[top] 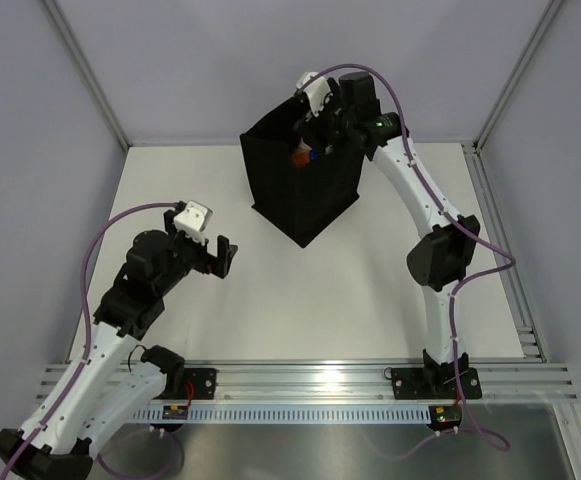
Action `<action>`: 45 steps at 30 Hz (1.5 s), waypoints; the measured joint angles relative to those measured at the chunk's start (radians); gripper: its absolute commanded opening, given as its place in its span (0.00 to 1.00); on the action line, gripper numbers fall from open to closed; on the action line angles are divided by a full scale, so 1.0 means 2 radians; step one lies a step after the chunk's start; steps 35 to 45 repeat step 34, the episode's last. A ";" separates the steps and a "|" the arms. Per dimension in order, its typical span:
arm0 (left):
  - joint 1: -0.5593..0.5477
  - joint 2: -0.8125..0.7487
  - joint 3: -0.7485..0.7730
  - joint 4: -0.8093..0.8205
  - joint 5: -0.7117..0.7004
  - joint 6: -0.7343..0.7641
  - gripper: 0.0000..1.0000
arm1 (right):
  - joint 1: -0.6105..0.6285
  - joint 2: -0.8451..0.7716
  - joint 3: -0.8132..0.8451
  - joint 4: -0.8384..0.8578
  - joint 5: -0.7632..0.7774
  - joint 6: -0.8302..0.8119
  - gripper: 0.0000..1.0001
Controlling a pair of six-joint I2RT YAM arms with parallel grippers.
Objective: Place the personal care products into the canvas bag
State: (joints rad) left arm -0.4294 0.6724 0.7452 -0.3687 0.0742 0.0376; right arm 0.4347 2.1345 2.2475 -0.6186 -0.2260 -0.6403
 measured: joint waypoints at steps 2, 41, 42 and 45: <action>0.000 0.000 0.000 0.000 0.001 0.000 0.99 | 0.000 -0.001 0.041 -0.008 -0.002 0.019 0.99; 0.000 0.000 0.000 -0.001 0.016 -0.006 0.99 | -0.152 -0.727 -0.641 0.031 0.175 0.308 0.99; 0.000 0.000 0.000 -0.001 0.016 -0.006 0.99 | -0.152 -0.727 -0.641 0.031 0.175 0.308 0.99; 0.000 0.000 0.000 -0.001 0.016 -0.006 0.99 | -0.152 -0.727 -0.641 0.031 0.175 0.308 0.99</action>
